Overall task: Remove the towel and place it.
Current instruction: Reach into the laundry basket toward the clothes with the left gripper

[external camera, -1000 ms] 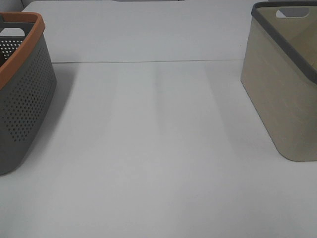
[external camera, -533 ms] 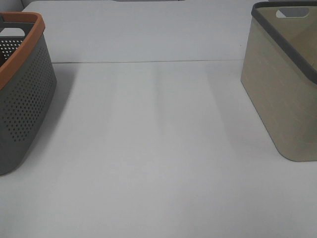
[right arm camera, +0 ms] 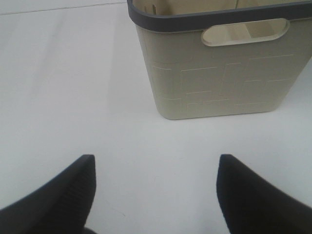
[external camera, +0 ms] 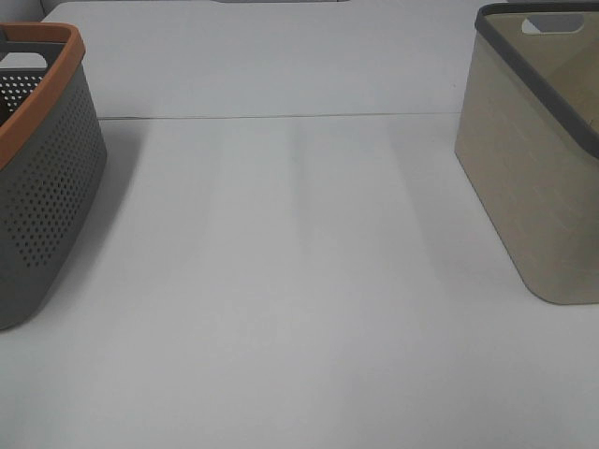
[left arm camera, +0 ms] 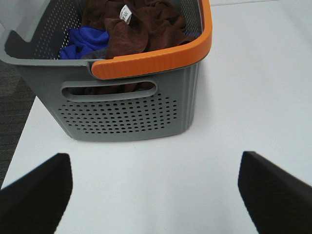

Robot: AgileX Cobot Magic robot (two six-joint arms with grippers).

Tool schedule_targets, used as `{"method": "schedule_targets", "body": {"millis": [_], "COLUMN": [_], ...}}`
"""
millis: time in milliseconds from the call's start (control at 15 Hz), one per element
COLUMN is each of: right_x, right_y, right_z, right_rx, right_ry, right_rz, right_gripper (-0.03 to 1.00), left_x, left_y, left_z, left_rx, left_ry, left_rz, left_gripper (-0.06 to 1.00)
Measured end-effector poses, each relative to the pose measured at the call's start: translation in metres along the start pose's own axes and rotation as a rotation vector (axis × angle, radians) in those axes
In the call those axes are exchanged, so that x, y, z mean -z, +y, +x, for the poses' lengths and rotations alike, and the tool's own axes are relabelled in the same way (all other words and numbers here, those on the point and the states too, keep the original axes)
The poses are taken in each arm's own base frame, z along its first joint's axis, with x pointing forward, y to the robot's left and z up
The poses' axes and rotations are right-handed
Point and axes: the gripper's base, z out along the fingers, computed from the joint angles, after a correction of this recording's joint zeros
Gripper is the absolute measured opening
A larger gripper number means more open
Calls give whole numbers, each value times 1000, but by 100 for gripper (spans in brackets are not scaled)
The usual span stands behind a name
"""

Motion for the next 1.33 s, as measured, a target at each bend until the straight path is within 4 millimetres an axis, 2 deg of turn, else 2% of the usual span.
{"method": "schedule_targets", "body": {"millis": [600, 733, 800, 867, 1067, 1333], "right_x": [0, 0, 0, 0, 0, 0], "right_y": [0, 0, 0, 0, 0, 0], "right_z": [0, 0, 0, 0, 0, 0], "right_rx": [0, 0, 0, 0, 0, 0], "right_ry": [0, 0, 0, 0, 0, 0], "right_rz": [0, 0, 0, 0, 0, 0], "right_gripper": [67, 67, 67, 67, 67, 67], "left_x": [0, -1, -1, -12, -56, -128], "left_y": [0, 0, 1, 3, 7, 9], "left_z": [0, -8, -20, -46, -80, -127], "left_rx": [0, -1, -1, -1, 39, 125], "left_ry": [1, -1, -45, -106, -126, -6], "left_rz": [0, -1, -4, -12, -39, -36], "left_gripper": [85, 78, 75, 72, 72, 72]}}
